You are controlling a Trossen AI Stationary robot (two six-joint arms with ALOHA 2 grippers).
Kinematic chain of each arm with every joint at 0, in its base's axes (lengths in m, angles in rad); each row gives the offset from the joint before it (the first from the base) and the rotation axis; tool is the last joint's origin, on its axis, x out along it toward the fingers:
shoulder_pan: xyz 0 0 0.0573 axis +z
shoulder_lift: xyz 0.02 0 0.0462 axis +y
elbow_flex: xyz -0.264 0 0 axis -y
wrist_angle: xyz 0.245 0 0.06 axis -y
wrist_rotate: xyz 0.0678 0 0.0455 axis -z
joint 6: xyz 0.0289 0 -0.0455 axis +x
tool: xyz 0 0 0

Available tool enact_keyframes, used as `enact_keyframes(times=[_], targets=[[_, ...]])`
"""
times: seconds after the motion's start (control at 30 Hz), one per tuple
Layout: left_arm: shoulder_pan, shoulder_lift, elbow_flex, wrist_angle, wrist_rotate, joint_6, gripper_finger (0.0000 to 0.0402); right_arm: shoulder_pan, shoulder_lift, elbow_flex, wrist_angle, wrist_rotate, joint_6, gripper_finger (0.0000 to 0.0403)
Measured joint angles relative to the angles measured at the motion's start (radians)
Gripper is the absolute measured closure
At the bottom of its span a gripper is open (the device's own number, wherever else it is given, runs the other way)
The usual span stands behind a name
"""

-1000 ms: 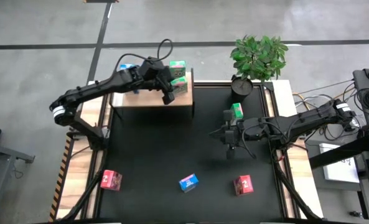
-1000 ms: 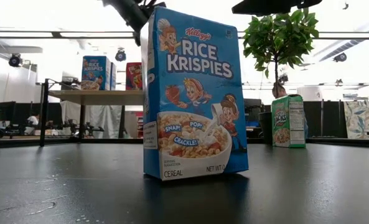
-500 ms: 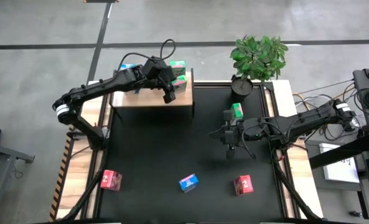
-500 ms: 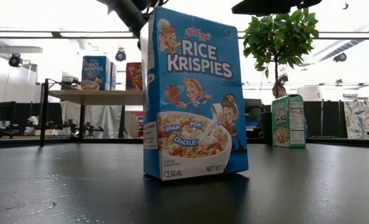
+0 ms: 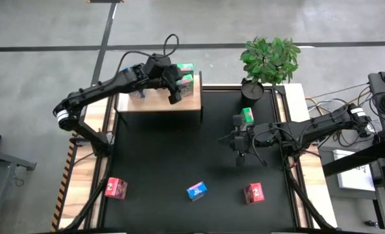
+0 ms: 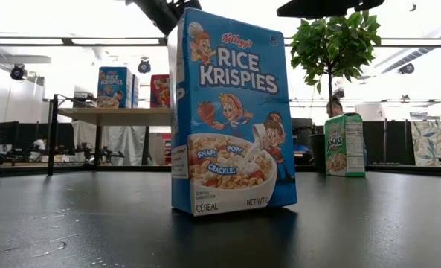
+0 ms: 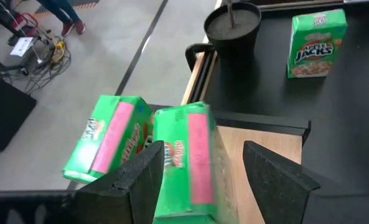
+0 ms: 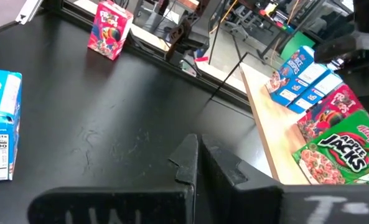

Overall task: Stack cereal on shelf
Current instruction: Put the bottom green cereal box on the shelf aligned with the other green cereal box

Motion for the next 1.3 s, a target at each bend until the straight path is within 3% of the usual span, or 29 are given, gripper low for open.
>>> enact_keyframes(times=[0.33,0.57,0.8,0.97,1.17,1.3], targets=[[-0.08,-0.019,0.066,-0.17,0.001,-0.06,0.02,0.0,0.0,0.0,0.0,0.003,-0.013,0.0394],[-0.209,-0.062,-0.015,-0.218,0.003,-0.084,0.02,0.0,0.0,0.0,0.0,0.003,-0.018,0.0394],[-0.238,-0.118,-0.183,-0.174,0.002,-0.075,0.02,0.0,0.0,0.0,0.0,0.004,-0.023,0.0394],[-0.232,-0.165,-0.312,-0.043,-0.003,-0.064,0.0202,0.0,0.0,0.0,0.001,0.004,-0.028,0.0394],[-0.225,-0.176,-0.394,0.079,-0.168,-0.021,0.0226,0.0,0.0,0.0,0.002,0.004,-0.042,0.0394],[-0.199,-0.174,-0.411,0.109,-0.174,0.016,0.0256,0.0,0.0,0.0,0.008,0.004,-0.051,0.0394]])
